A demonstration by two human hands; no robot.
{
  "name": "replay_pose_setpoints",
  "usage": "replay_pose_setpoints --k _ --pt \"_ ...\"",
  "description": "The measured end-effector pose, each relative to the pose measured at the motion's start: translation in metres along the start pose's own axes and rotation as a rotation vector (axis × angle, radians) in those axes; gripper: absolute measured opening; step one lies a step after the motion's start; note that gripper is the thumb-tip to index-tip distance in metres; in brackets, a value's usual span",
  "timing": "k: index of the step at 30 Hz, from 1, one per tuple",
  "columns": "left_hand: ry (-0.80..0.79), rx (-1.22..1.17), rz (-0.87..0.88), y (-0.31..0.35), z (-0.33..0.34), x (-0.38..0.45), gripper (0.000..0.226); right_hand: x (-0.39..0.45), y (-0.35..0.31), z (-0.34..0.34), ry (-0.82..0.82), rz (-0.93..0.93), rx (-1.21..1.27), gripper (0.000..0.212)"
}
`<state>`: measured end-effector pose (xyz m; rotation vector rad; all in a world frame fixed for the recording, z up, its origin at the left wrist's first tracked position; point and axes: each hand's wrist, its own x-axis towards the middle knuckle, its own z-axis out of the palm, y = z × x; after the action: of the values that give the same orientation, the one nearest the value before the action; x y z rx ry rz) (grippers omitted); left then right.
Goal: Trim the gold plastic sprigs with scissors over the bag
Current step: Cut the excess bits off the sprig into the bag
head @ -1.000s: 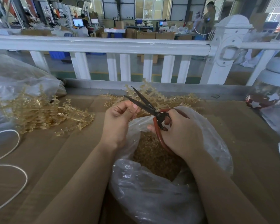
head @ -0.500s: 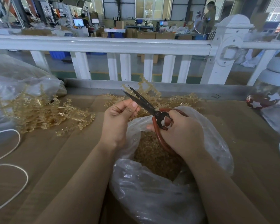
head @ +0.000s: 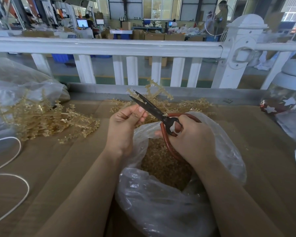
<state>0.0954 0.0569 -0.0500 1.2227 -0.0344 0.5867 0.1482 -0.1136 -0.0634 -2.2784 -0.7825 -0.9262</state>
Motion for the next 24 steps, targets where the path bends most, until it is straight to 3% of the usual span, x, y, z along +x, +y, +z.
replay_pose_setpoints --k 7,14,18,24 --pt "0.005 -0.011 -0.026 -0.0001 -0.0003 -0.0013 0.010 -0.0014 0.0019 0.0038 -0.081 0.062 0.029 0.052" --pt "0.069 -0.040 -0.124 0.0002 -0.0014 -0.0005 0.019 -0.0029 0.0043 0.0035 -0.148 0.153 0.116 0.043" --pt "-0.050 0.046 -0.183 -0.0004 0.0022 -0.0030 0.014 -0.0006 0.0006 0.0020 -0.176 0.297 0.328 0.043" --pt "-0.159 0.195 -0.205 -0.0020 0.0062 -0.0048 0.011 0.0040 -0.0009 0.0038 -0.197 0.456 0.617 0.021"
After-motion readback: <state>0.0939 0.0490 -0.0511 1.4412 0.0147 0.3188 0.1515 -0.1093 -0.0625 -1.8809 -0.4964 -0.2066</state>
